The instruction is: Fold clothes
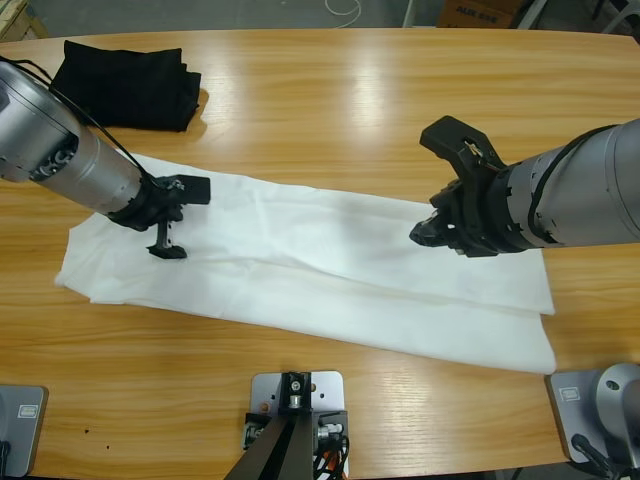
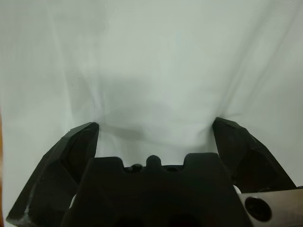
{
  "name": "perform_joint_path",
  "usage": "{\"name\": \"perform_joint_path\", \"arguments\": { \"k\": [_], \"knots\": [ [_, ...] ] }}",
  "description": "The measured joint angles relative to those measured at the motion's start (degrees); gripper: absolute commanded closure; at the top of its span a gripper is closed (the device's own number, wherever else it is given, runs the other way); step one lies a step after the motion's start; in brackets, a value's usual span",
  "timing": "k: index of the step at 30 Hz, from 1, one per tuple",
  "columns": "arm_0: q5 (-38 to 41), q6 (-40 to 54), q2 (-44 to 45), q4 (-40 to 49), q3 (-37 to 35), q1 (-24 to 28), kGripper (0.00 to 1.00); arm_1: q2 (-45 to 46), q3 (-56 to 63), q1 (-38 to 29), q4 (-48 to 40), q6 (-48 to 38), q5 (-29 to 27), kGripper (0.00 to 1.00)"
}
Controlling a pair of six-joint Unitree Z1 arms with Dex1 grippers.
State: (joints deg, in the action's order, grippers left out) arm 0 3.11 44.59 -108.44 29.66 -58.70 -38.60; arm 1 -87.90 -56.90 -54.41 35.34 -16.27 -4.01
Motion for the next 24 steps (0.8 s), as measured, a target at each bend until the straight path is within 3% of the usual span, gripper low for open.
{"name": "perform_joint_path", "arguments": {
  "k": [4, 7, 11, 16, 24],
  "knots": [
    [-0.3, -0.5, 0.6, 0.1, 1.0, 1.2, 0.092, 0.0, 2.0, 3.4, 0.0, -3.9, 0.2, 0.264],
    [-0.7, -1.9, 1.8, 0.1, 2.8, 2.3, 0.092, 0.0, 4.2, 9.7, 0.0, -10.6, 0.7, 0.157],
    [-2.0, -4.2, 3.2, 0.2, 4.7, 3.3, 0.092, 1.7, 7.3, 16.8, 1.8, -23.0, 0.6, 0.151],
    [-2.0, -9.5, 3.7, 1.5, 5.5, 7.1, 0.097, 4.1, 10.6, 19.3, 2.9, -34.3, 1.4, 0.151],
    [-1.7, -13.1, 4.2, 2.9, 6.1, 10.0, 0.081, 4.3, 19.4, 23.8, -2.5, -41.6, 10.1, 0.151]
  ]
}}
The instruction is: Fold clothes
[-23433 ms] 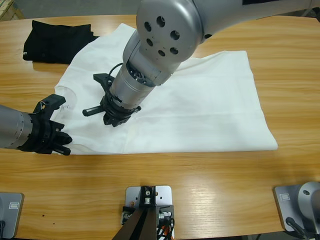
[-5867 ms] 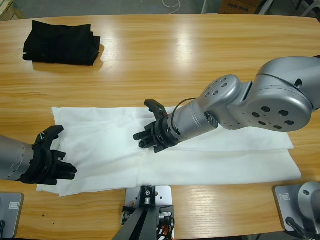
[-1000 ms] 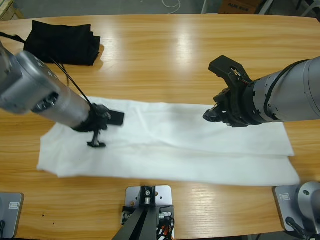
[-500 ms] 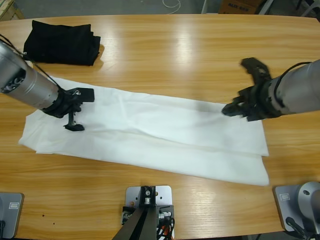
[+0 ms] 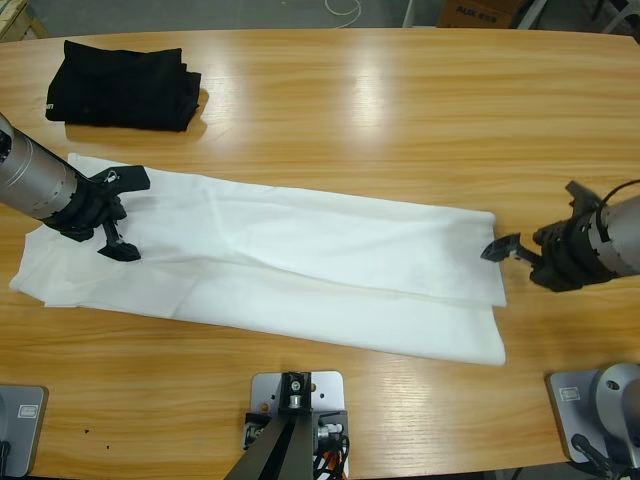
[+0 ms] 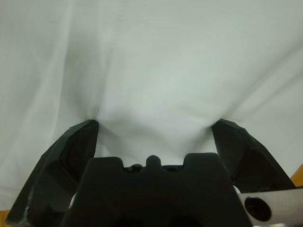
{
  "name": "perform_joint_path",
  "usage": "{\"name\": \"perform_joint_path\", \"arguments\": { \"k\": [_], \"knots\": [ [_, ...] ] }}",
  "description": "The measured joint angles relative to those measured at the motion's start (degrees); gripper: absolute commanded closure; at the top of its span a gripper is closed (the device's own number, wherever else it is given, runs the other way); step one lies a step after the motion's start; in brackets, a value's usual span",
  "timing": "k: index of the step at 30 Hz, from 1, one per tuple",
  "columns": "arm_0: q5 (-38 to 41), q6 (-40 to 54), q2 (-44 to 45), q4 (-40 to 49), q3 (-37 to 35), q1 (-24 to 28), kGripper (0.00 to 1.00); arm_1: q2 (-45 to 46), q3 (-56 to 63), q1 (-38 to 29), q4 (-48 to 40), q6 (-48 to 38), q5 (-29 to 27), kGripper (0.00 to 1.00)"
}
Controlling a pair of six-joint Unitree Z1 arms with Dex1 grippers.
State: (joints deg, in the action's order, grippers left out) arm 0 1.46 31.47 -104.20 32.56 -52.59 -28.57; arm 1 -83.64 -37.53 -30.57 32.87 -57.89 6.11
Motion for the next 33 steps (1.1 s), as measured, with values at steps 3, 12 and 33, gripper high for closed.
{"name": "perform_joint_path", "arguments": {
  "k": [3, 12, 33],
  "knots": [
    [0.1, 0.0, 0.0, 0.0, 0.0, 0.1, 0.005, 0.6, 2.2, 0.2, -3.3, -3.0, 2.4, 0.151],
    [1.1, -0.9, 0.7, 0.3, 0.0, 0.2, 0.000, 1.0, 8.4, 0.3, -12.4, -10.9, 6.3, 0.153],
    [1.1, -1.6, 1.1, 0.5, 0.0, 0.2, 0.000, -0.4, 17.1, -3.7, -32.8, -15.3, 7.9, 0.882]
  ]
}}
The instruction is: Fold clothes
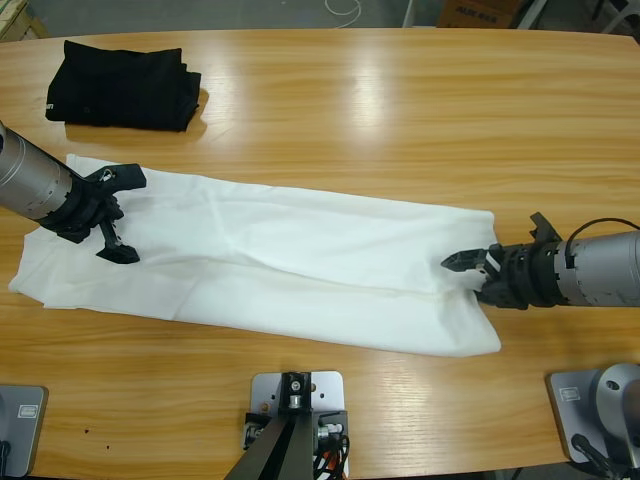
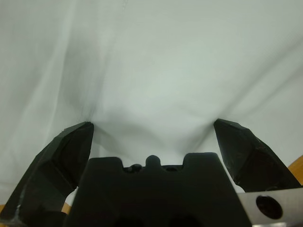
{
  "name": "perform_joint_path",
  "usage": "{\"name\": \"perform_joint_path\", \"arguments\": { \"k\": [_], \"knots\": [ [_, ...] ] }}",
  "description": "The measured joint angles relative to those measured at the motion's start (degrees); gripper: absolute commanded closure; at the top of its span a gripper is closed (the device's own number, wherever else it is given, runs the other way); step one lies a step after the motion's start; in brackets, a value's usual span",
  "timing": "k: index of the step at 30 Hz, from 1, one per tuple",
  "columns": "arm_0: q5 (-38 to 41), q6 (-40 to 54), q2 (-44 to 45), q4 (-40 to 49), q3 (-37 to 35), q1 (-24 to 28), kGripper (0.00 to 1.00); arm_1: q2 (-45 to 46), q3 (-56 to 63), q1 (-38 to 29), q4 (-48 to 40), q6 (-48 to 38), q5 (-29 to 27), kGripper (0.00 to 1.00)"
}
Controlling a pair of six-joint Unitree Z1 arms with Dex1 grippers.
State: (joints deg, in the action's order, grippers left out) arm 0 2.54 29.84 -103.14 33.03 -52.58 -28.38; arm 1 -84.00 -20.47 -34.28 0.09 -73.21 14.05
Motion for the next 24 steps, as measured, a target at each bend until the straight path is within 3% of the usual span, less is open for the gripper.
{"name": "perform_joint_path", "arguments": {
  "k": [2, 19, 24],
  "knots": [
    [0.0, -0.2, 0.0, 0.0, 0.0, 0.0, 0.000, 0.0, 0.7, 0.0, -1.7, 0.3, 0.0, 1.000],
    [0.0, -0.7, 0.0, 0.0, 0.2, 0.0, 0.000, -1.4, 2.8, 0.0, -5.7, 7.0, 0.3, 1.000],
    [0.0, -1.0, 0.5, 0.0, 0.2, 0.0, 0.000, -1.4, -3.7, 0.0, 8.6, 16.3, -1.4, 1.000]
  ]
}}
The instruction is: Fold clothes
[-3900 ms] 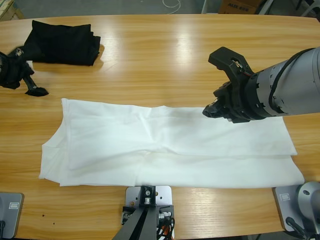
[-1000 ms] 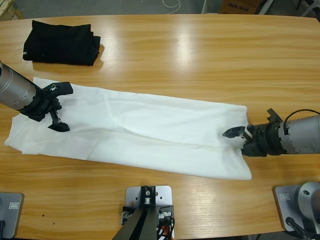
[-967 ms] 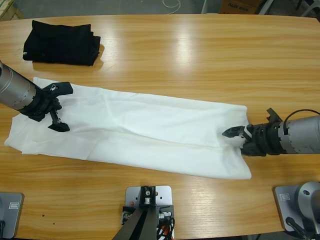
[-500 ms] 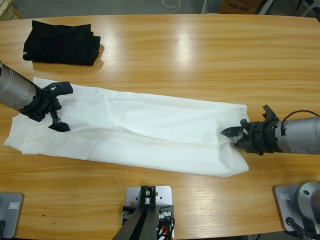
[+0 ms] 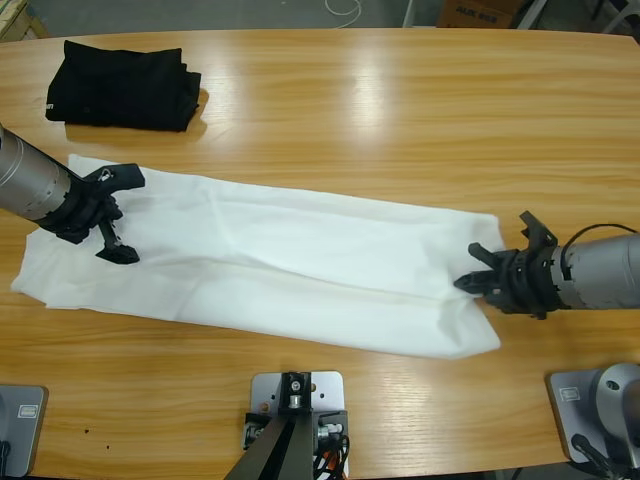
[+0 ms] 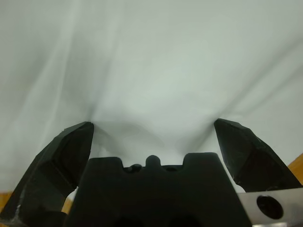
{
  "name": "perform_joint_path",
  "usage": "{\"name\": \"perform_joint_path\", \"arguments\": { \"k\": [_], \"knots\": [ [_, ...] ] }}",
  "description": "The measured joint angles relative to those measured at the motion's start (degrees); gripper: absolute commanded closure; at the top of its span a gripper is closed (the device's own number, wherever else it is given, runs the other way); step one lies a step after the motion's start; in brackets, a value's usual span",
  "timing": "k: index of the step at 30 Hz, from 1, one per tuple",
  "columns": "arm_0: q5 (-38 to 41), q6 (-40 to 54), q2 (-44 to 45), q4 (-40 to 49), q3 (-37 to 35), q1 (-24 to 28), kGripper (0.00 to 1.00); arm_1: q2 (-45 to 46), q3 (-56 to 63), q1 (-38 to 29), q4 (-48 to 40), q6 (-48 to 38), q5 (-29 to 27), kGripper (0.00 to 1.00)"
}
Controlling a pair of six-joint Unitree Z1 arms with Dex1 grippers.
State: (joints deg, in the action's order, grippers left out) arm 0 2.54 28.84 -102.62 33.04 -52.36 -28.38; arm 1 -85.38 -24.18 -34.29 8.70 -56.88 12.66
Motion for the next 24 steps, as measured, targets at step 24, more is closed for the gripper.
{"name": "perform_joint_path", "arguments": {
  "k": [24],
  "knots": [
    [0.0, -0.8, 4.2, 1.9, 0.3, -1.3, 0.000, -0.2, -26.9, 24.1, 37.2, 30.1, -23.8, 1.000]
  ]
}}
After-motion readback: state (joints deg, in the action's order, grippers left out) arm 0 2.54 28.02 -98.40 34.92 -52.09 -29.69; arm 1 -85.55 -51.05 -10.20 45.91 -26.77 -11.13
